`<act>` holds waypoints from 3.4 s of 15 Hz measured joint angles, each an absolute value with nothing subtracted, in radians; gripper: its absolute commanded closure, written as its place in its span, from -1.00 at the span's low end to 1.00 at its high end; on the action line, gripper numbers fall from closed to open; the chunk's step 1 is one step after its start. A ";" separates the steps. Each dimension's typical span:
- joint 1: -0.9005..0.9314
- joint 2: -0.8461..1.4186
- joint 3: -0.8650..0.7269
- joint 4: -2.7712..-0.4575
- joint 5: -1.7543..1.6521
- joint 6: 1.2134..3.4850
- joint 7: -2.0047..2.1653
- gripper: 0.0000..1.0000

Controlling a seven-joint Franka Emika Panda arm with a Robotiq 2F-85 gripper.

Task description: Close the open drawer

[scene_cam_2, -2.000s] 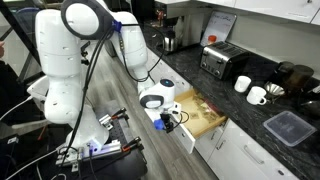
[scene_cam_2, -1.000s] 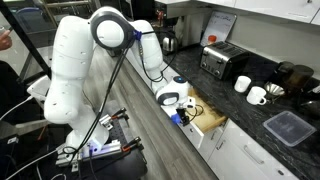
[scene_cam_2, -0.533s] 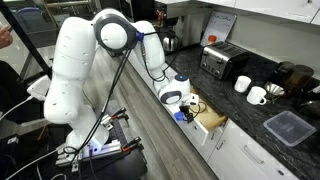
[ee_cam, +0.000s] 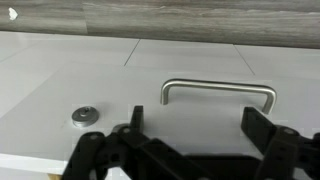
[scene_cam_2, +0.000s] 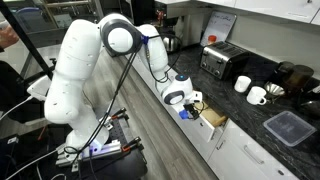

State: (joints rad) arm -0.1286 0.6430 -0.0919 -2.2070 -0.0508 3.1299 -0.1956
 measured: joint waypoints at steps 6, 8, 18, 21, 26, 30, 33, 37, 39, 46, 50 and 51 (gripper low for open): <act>-0.120 0.712 -0.092 -2.125 -0.053 3.185 -0.193 -1.00; -0.120 0.737 -0.093 -2.092 -0.058 3.188 -0.193 -1.00; -0.113 0.834 -0.118 -1.945 -0.108 3.181 -0.180 -1.00; -0.114 0.834 -0.118 -1.945 -0.111 3.181 -0.180 -1.00; -0.114 0.834 -0.118 -1.945 -0.111 3.181 -0.180 -1.00; -0.114 0.834 -0.117 -1.945 -0.111 3.182 -0.177 -1.00; -0.116 0.847 -0.115 -1.920 -0.117 3.183 -0.177 -1.00; -0.120 0.900 -0.107 -1.825 -0.128 3.180 -0.176 -1.00; -0.122 0.920 -0.103 -1.788 -0.129 3.176 -0.176 -1.00; -0.120 0.933 -0.103 -1.745 -0.143 3.137 -0.176 -1.00; -0.120 0.901 -0.097 -1.748 -0.153 3.078 -0.179 -1.00; -0.120 0.887 -0.093 -1.751 -0.153 3.058 -0.180 -1.00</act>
State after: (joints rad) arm -0.1198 0.8869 -0.0925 -1.7510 -0.1530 3.0582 -0.1799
